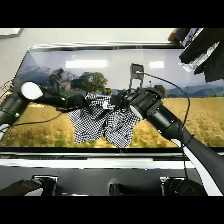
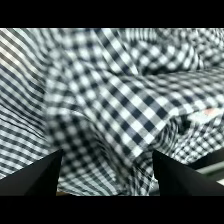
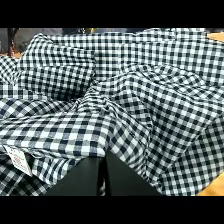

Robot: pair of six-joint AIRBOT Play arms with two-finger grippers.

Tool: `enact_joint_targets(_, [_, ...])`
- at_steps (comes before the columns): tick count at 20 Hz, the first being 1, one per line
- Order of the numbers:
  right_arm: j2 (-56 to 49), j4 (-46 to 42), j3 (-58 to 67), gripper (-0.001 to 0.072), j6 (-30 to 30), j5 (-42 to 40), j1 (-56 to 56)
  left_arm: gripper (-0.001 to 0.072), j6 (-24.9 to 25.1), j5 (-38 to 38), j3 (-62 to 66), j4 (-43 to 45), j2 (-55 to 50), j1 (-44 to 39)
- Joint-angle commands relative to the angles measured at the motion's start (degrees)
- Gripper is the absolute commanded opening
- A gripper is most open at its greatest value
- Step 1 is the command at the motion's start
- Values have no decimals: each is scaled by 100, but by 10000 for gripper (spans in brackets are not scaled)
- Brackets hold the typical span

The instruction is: Fold the clothes and pants, and hang the long-sleeved shirts on hangers.

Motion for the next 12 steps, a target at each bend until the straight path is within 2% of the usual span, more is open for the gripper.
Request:
enact_joint_targets(1, [0,4,24,29,-197,-98,7,627,616,-715,199,278,363,1117])
enact_joint_targets(2, [4,2,85,29,-293,33,7,627,654,-839,125,610,619,1722])
enact_joint_targets(5, [42,0,151,29,-588,304,7,625,1733,-726,-111,1045,1038,3344])
enact_joint_targets(6, [39,0,149,29,-640,387,7,624,1937,-789,-136,1154,1034,3781])
enact_joint_targets(9, [39,0,151,29,-682,531,7,584,1965,-684,-291,1196,988,4662])
enact_joint_targets(10, [39,0,151,29,-682,564,7,588,1679,-625,-411,1217,964,4813])
enact_joint_targets(12, [39,0,151,29,-684,662,7,691,1480,-389,-601,1320,833,5165])
